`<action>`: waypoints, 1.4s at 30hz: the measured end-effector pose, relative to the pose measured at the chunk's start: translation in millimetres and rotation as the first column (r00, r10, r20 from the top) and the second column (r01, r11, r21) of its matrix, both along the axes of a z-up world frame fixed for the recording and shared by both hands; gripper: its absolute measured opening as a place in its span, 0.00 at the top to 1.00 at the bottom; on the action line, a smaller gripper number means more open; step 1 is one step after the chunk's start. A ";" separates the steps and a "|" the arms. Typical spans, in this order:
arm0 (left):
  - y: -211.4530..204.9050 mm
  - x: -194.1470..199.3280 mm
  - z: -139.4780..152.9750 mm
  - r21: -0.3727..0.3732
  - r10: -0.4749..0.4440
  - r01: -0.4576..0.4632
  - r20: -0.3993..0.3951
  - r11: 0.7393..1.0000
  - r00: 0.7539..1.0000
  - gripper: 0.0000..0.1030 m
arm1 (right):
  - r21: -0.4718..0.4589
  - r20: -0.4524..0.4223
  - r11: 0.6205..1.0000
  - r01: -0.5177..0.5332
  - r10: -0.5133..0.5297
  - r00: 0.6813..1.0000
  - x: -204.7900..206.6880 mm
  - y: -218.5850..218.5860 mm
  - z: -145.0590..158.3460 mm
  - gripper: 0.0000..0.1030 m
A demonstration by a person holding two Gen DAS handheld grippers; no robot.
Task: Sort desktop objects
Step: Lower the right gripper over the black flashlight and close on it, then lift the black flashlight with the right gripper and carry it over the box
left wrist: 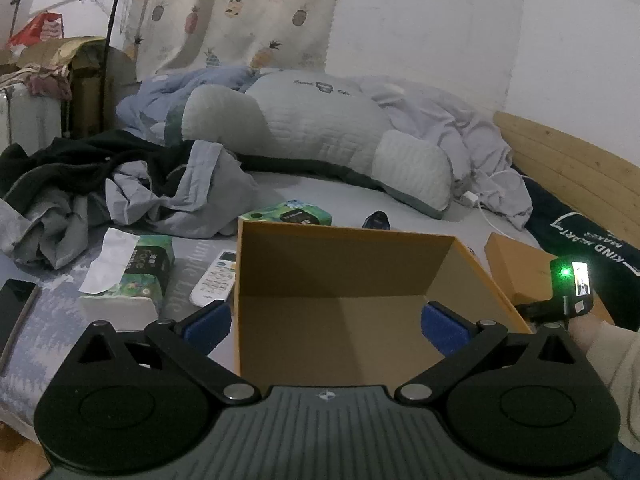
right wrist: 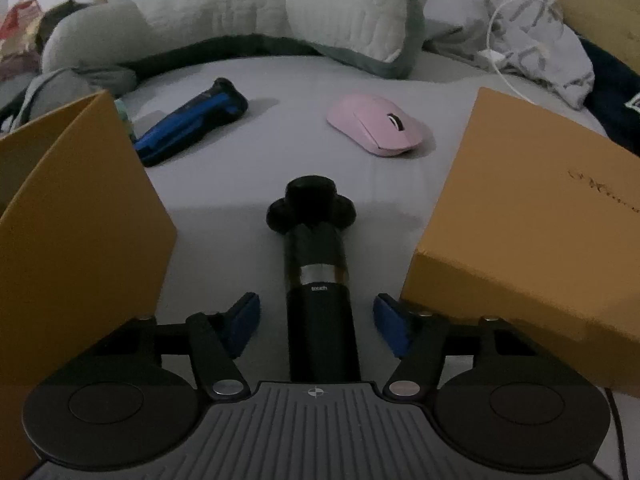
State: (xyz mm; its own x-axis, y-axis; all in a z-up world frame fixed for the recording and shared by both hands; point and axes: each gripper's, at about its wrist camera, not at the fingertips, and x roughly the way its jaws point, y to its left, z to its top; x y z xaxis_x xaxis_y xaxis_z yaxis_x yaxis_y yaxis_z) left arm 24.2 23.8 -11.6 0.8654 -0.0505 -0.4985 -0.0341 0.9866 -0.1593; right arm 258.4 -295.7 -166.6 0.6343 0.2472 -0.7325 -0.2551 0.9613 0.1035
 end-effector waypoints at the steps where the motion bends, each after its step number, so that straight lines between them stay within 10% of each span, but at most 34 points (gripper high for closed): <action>1: 0.2 -0.1 0.3 -0.001 0.001 -0.001 0.001 1.000 1.000 0.00 | 0.000 0.001 1.000 -0.003 0.003 1.000 0.5 -0.1 0.0 0.39; 12: -1.6 0.4 1.1 0.001 -0.014 0.014 0.004 1.000 1.000 0.00 | -0.050 0.024 0.999 -0.020 0.021 0.999 2.0 8.2 2.4 0.64; 42: 1.0 -4.3 6.9 -0.016 -0.018 0.019 0.022 1.000 1.000 0.00 | -0.087 0.058 0.996 -0.004 0.009 0.998 -28.7 15.3 24.0 0.65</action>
State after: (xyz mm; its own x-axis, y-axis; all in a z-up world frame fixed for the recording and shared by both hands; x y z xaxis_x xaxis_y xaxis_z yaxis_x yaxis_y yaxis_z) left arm 19.9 24.8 -4.6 0.8752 -0.0743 -0.4780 -0.0121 0.9844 -0.1753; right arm 229.7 -280.4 -142.6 0.6753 0.1888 -0.7130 -0.2648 0.9643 0.0045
